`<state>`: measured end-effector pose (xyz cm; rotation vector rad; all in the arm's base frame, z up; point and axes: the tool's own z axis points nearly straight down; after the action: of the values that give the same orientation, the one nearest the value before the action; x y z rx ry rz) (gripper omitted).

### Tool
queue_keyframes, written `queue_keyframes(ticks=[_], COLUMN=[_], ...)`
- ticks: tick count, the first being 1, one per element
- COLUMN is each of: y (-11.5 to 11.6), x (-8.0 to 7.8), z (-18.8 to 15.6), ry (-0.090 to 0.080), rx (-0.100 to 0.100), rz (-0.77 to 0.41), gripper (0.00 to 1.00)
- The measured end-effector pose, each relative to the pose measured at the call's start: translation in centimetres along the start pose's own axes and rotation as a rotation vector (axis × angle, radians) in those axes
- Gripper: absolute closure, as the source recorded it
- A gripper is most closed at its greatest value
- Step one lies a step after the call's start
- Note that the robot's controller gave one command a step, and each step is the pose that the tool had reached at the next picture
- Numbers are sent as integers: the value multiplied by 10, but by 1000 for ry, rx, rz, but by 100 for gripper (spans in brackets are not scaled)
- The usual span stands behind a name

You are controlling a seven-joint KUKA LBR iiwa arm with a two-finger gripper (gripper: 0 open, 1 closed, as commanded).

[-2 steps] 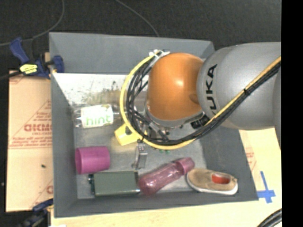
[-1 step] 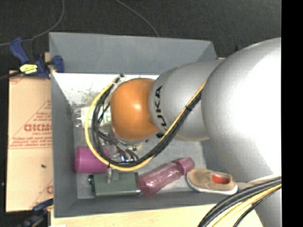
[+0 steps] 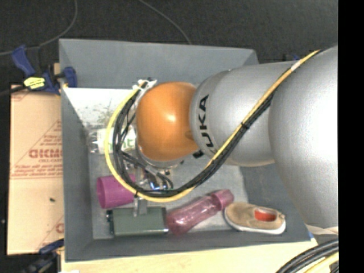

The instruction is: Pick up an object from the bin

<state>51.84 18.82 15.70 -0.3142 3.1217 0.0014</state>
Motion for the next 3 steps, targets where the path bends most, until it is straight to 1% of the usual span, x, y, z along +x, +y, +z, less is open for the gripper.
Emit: queue_keyframes(ticks=[1,2,3], y=[47,28,32], x=[-23,-30,-22], z=[42,85,80], ry=[-7,-4,-14], rx=[-3,-3,-5], rz=[214,74,277], gripper=[0,0,100])
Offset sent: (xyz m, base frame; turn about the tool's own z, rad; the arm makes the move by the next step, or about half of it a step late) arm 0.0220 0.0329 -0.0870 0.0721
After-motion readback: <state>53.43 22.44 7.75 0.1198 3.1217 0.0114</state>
